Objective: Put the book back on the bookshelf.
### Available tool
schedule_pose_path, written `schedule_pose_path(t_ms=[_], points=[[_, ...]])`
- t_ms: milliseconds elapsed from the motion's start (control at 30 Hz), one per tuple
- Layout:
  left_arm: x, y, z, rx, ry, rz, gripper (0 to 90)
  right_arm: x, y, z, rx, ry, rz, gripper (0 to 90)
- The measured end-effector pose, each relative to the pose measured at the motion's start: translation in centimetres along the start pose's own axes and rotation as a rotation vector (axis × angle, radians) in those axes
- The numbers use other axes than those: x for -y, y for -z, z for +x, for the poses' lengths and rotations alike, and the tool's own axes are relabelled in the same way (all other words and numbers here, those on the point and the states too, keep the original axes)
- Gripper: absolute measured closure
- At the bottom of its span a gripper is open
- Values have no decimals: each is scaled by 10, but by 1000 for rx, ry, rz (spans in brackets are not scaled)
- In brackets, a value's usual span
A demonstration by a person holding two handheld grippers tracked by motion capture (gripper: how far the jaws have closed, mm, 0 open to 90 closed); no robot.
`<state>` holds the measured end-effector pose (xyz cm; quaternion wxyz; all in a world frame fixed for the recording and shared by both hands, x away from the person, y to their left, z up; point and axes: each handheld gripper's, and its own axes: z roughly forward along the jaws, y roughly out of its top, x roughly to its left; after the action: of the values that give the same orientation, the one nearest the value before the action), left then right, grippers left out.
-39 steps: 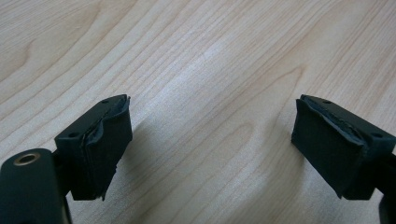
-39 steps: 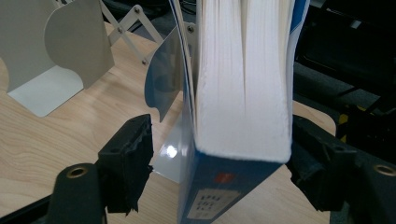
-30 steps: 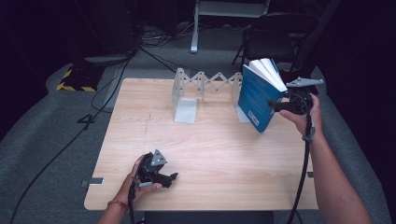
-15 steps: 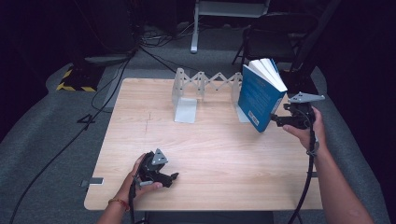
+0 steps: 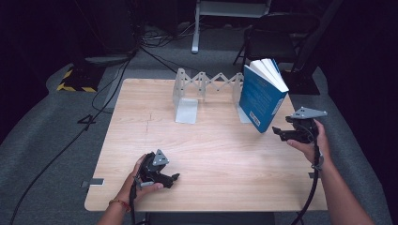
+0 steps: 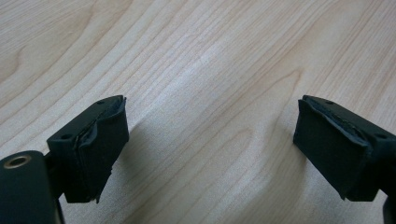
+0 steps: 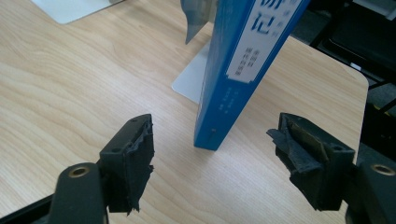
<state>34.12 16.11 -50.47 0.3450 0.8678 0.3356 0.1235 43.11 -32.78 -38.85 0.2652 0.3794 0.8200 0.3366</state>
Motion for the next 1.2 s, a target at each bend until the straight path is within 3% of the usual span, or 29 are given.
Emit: schedule_pose_path(t_ms=[333,933,1200], points=[[-1,-1,1,5,-6,2,103,28,-7,7,-14,1,39,289],[0,-1,1,4,-6,1,103,80,-9,26,-62,111,64,282],[0,-1,1,4,-6,1,103,103,-5,28,-89,107,58,283]])
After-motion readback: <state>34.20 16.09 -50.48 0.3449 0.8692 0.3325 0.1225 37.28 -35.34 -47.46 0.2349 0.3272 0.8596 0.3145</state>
